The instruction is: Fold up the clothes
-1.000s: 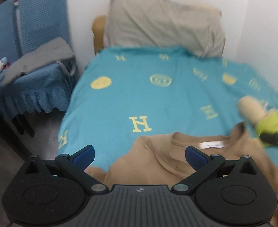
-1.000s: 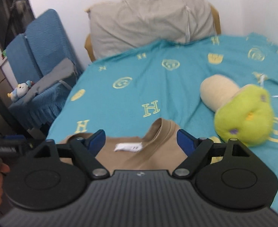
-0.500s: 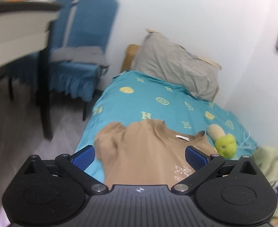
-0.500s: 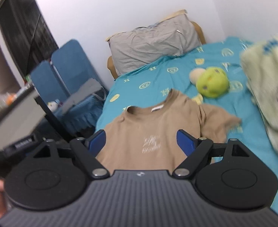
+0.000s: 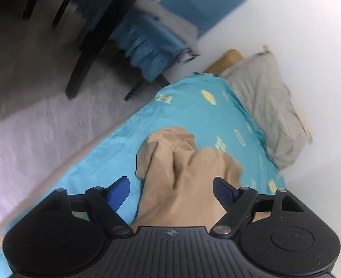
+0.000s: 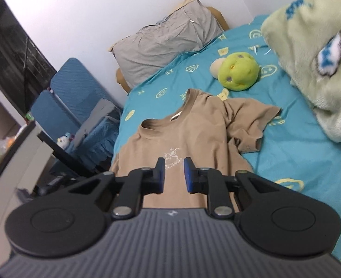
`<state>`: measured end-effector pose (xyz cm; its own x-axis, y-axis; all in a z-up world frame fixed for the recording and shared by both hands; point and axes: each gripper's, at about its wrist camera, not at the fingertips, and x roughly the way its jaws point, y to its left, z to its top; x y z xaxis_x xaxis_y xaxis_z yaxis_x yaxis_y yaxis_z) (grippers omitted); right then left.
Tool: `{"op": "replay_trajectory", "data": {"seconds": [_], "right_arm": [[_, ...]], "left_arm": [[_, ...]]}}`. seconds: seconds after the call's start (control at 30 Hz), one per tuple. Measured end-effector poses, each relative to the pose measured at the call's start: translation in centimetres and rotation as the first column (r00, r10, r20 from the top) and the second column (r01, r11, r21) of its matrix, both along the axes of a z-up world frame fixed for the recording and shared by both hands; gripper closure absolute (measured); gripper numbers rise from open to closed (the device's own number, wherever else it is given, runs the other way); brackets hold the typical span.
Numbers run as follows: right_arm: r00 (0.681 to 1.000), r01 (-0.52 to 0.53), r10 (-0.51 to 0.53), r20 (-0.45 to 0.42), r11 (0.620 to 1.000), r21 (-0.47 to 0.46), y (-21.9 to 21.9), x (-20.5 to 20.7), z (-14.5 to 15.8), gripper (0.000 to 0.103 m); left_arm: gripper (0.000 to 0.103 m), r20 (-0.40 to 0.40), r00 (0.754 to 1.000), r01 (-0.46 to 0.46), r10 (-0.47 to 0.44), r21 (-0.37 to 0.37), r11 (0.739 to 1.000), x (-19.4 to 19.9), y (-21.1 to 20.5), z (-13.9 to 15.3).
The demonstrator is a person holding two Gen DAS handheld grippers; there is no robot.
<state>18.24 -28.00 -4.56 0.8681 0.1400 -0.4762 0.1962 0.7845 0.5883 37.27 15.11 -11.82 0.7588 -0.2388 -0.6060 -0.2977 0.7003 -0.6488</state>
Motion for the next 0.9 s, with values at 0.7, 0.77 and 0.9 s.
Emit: {"op": "replay_trajectory", "data": {"seconds": [0.7,0.77,0.9], "right_arm": [[0.992,0.073,-0.06,-0.107,0.991,0.115,-1.5,5.4,-4.1,0.081],[0.992,0.077,-0.066,-0.106,0.993,0.095,-1.4,5.3,-4.0,0.081],[0.991,0.081,-0.075,-0.107,0.995,0.055,-1.0,5.5,-3.9,0.081]], "left_arm": [[0.099,-0.004,0.978,0.19,-0.207,0.425,0.885,12.7,-3.4,-1.5],[0.099,0.009,0.987,0.133,-0.159,0.506,0.852,13.0,-3.0,0.1],[0.098,0.02,0.996,0.053,-0.084,0.627,0.777,13.5,-2.4,2.6]]}}
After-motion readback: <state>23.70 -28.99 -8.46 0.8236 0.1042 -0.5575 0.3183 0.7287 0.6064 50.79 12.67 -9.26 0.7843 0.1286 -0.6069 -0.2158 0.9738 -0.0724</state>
